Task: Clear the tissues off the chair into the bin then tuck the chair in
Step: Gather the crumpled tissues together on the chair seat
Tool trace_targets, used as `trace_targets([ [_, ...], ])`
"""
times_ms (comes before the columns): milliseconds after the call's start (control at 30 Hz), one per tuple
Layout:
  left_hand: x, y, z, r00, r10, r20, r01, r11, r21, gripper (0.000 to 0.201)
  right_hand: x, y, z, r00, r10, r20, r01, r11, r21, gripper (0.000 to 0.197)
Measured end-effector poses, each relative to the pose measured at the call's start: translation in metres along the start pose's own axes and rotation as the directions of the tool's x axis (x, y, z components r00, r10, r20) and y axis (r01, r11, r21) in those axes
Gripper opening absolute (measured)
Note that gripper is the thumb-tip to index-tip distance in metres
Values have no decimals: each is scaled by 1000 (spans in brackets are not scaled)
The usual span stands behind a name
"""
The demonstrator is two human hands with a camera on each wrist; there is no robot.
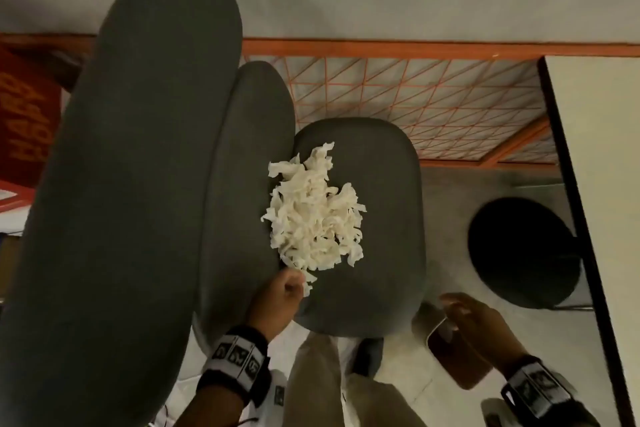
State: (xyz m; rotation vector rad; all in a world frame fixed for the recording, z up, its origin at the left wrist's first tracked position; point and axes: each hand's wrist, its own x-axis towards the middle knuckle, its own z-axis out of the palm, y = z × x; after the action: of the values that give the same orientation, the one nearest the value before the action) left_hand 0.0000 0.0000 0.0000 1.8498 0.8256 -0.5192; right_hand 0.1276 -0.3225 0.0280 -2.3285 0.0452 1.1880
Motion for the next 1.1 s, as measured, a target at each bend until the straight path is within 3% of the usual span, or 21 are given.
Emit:
trace_targets([
  [100,52,24,-16,984,74,-160,-65,996,57,15,40,-42,0,994,-106,-21,106,994,6,21],
  [333,156,56,-39,925,77,-373,-9,983,181,19,133,-135,20,926,-371,-72,360,925,-123,20],
  [433,192,52,-36,922,67,-382,38,964,262,29,176,-164,39,871,-486,-73,472,869,-146,20],
  [567,226,36,-26,930,41,-366,59,964,258,39,233,-187,70,881,-470,-47,460,877,-141,22],
  [667,235,25,-22,908,85,-410,88,919,385,34,265,-193,94,877,-476,-58,458,868,-193,35],
  [833,228,15,-20,850,190,-491,-42,954,297,34,297,-206,116,872,-485,-59,459,855,-241,61],
  [967,207,20,-25,777,160,-609,-78,984,158,31,312,-213,120,906,-423,-14,404,875,-266,47],
  [1100,183,31,-36,671,147,-727,-150,987,62,20,310,-212,110,905,-412,-109,391,904,-169,32],
])
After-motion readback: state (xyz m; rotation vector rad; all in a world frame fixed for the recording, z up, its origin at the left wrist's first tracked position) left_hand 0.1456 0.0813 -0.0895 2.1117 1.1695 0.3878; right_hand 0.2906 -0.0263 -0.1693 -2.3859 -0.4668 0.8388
